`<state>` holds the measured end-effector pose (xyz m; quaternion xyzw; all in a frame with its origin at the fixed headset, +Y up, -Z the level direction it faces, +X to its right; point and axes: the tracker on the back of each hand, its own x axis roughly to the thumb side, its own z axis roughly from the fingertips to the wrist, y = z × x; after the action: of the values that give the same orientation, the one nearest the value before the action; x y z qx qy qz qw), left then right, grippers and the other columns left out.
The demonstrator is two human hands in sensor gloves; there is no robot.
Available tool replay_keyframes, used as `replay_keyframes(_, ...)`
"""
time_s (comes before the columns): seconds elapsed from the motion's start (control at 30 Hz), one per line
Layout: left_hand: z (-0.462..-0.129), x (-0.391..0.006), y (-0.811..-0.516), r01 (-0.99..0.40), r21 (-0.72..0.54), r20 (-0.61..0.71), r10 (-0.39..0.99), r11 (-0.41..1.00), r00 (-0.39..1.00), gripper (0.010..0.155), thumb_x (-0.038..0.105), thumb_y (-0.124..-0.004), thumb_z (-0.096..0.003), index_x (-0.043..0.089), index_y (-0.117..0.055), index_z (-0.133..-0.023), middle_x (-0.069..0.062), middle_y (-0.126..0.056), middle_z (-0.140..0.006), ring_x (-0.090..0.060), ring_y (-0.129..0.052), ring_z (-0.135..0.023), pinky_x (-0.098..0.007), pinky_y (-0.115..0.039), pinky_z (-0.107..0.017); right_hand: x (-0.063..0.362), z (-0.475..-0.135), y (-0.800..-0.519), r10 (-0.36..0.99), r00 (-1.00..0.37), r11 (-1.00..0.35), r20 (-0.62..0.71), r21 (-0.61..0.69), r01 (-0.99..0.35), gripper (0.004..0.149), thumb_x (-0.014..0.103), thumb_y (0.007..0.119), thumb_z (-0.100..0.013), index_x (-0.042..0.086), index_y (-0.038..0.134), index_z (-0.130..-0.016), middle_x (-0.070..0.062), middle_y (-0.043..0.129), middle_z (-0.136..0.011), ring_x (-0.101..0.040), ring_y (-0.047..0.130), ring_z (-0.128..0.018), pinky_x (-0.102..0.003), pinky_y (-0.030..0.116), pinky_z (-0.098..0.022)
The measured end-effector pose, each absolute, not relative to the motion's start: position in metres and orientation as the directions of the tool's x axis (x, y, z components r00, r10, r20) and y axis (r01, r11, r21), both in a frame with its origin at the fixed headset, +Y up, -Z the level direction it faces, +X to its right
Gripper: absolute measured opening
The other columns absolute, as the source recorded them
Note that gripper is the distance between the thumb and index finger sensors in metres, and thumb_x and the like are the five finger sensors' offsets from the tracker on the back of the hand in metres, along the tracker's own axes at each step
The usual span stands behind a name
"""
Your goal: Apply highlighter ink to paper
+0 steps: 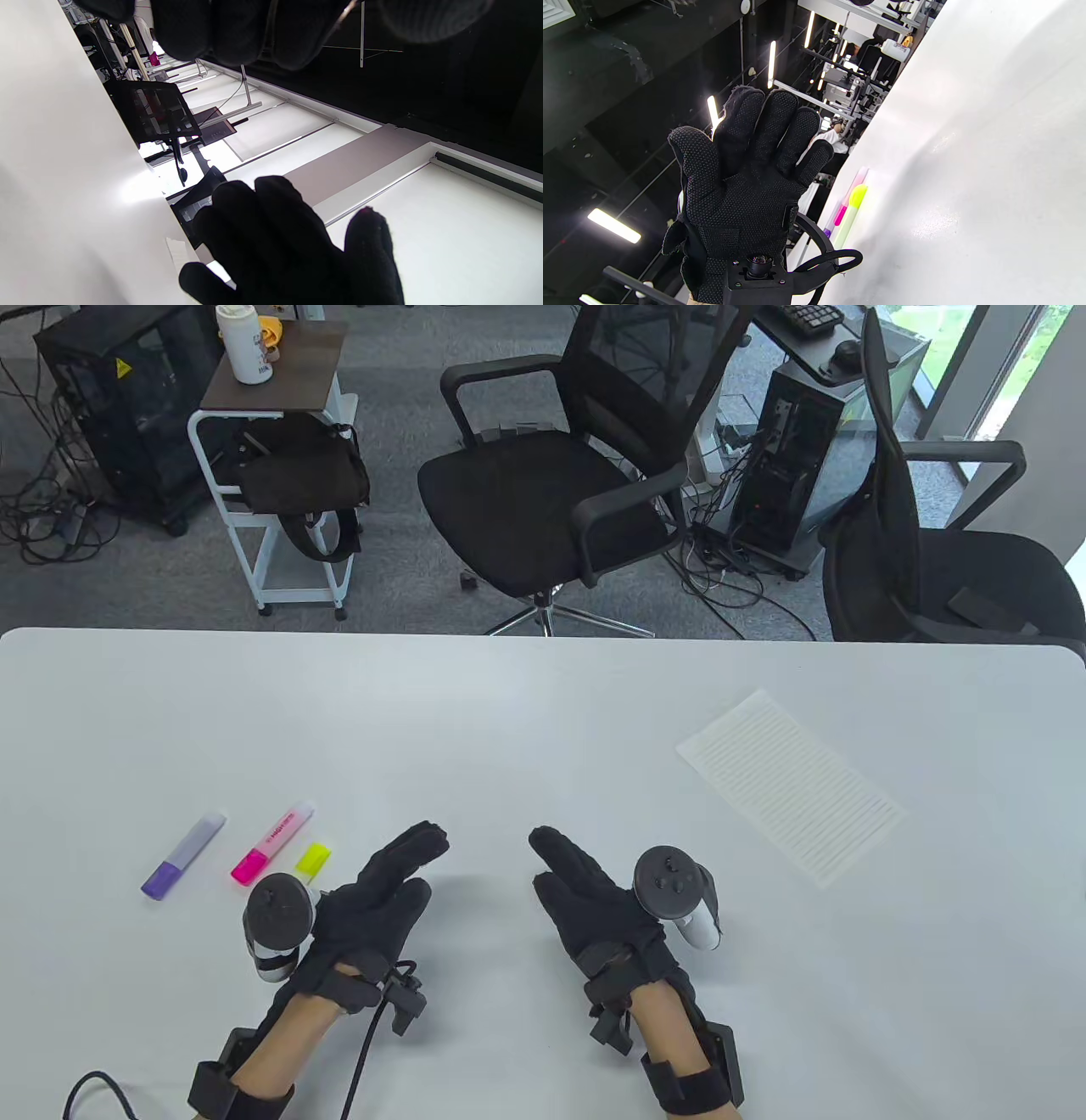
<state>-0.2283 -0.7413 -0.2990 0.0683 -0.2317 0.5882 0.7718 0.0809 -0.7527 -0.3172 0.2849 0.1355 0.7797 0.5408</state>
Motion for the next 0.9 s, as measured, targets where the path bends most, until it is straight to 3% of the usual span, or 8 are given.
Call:
replay_keyframes(0.57,-0.298,-0.227,-0.742,-0.936,-0.167,0.446,0.87,0.311,0.209,0.069,0.066,-0.065,-0.047,0.029,-0.065,-0.105,-0.009,-0.062,-0.113,-0.041,-0.067,-0.101,-0.067,-0.057,-0.07,0.095,-0.322,-0.747,0.911,-0.299,-0.406,0.285,0.488,-0.772,0.074,0.064,0.05,-0.062,0.02,0.021,-0.114,-0.018,0.017,-0.125,-0.049,0.018,-0.113,-0.079,0.01,-0.07)
replay_keyframes(0.73,-0.298,-0.224,-0.742,-0.933,-0.176,0.449,0.869,0.314,0.208,0.068,0.066,-0.065,-0.0472,0.029,-0.066,-0.104,-0.009,-0.063,-0.113,-0.041,-0.067,-0.101,-0.067,-0.057,-0.07,0.137,-0.334,-0.73,0.871,-0.436,-0.488,0.225,0.317,-0.813,0.075,0.064,0.051,-0.063,0.021,0.019,-0.115,-0.017,0.016,-0.125,-0.049,0.014,-0.113,-0.08,0.009,-0.07)
replay_keyframes(0.9,-0.296,-0.222,-0.741,-0.929,-0.175,0.459,0.862,0.327,0.217,0.068,0.066,-0.065,-0.0473,0.029,-0.066,-0.104,-0.009,-0.063,-0.113,-0.041,-0.067,-0.101,-0.067,-0.057,-0.07,0.191,-0.352,-0.714,0.79,-0.613,-0.611,0.03,0.131,-0.781,0.074,0.062,0.055,-0.064,0.021,0.021,-0.115,-0.018,0.013,-0.125,-0.049,0.008,-0.113,-0.08,0.008,-0.07)
